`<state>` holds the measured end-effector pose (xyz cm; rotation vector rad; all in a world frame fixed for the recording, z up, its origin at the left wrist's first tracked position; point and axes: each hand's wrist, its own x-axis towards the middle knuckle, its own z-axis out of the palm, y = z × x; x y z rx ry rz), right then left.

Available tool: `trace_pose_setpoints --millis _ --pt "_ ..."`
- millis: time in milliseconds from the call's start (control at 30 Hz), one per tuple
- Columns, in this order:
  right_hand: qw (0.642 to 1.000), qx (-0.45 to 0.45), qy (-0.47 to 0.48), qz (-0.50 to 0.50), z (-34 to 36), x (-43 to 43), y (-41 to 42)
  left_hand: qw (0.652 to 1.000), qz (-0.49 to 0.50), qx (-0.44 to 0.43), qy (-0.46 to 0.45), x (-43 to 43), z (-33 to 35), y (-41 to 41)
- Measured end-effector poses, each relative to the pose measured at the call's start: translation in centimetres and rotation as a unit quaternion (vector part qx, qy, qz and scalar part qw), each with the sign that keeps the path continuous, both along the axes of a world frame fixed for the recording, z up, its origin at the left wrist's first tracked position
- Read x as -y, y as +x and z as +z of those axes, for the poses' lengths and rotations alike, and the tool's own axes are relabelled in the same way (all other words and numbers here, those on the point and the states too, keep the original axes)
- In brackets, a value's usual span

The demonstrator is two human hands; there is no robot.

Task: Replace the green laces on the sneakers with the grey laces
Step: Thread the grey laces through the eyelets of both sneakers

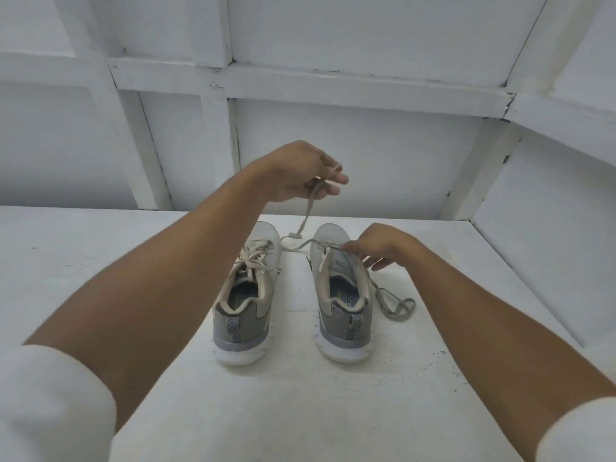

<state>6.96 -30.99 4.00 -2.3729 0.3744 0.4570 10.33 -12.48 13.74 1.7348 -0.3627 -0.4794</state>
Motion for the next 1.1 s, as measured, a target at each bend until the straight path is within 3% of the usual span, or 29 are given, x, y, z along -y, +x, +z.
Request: trace_pose_setpoints --millis 100,333,733,1100 --pt "0.998 0.007 0.043 -0.037 -0.9 -0.7 -0.1 1.0 -0.017 0.003 0.014 0.9 0.1 -1.0" --pt "0.99 0.045 0.079 -0.105 -1.7 -0.8 0.0 0.965 0.014 0.106 0.239 3.5 -6.5 -0.1" --pt "0.937 0.01 0.271 -0.218 -3.9 0.6 -0.6 0.954 0.111 0.072 0.267 5.6 -13.9 0.9" --pt "0.92 0.007 0.303 -0.247 -4.3 0.4 -0.9 0.944 0.138 0.045 0.296 6.6 -15.0 2.2"
